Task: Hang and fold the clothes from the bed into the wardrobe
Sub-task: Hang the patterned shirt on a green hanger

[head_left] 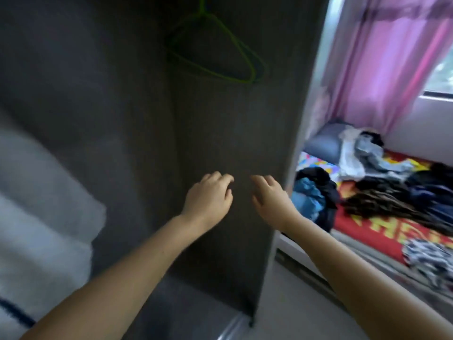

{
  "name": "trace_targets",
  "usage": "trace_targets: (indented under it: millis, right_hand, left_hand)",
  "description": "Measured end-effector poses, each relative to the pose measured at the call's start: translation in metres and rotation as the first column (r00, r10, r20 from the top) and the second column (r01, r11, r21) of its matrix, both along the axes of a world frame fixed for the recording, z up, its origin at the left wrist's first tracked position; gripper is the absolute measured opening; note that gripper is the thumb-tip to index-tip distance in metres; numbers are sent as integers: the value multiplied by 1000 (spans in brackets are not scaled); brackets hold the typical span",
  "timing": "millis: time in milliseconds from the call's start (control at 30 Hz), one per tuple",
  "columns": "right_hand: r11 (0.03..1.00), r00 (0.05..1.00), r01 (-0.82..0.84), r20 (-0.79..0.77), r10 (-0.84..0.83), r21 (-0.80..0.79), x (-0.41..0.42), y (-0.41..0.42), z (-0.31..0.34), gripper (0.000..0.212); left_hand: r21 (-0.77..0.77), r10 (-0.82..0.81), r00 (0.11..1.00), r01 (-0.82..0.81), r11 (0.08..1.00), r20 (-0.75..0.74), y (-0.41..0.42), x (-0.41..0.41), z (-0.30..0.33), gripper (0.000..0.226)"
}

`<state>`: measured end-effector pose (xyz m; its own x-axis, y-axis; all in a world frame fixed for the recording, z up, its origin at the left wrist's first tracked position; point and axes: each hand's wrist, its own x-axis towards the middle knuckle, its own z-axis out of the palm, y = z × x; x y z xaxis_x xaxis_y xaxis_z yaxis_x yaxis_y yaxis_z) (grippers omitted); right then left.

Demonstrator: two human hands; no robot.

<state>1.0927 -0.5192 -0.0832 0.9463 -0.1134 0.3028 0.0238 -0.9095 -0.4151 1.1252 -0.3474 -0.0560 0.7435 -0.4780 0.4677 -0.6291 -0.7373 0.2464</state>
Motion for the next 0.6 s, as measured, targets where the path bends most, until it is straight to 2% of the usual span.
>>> trace_targets:
  millis: [100,200,367,600]
  right_hand:
    - [985,981,167,-95,-171,-44,-59,-72,-43,47]
    - [944,921,328,-210,-329,-38,-129,-136,-81,48]
    - [804,732,593,-387,-561,-44,-262,-246,-125,51]
    - [642,518,760,-504,-691,-100,-385,-339,-162,53]
  left_hand:
    - [30,-194,975,198,980,-109,-73,-27,-41,30]
    - [51,-288,941,301,952,-176,-140,-58,-77,32]
    - [95,-399,862,446,890,-311,-265,-127,-128,37]
    - [116,-479,733,596,794,-484,-385,-210,-179,37]
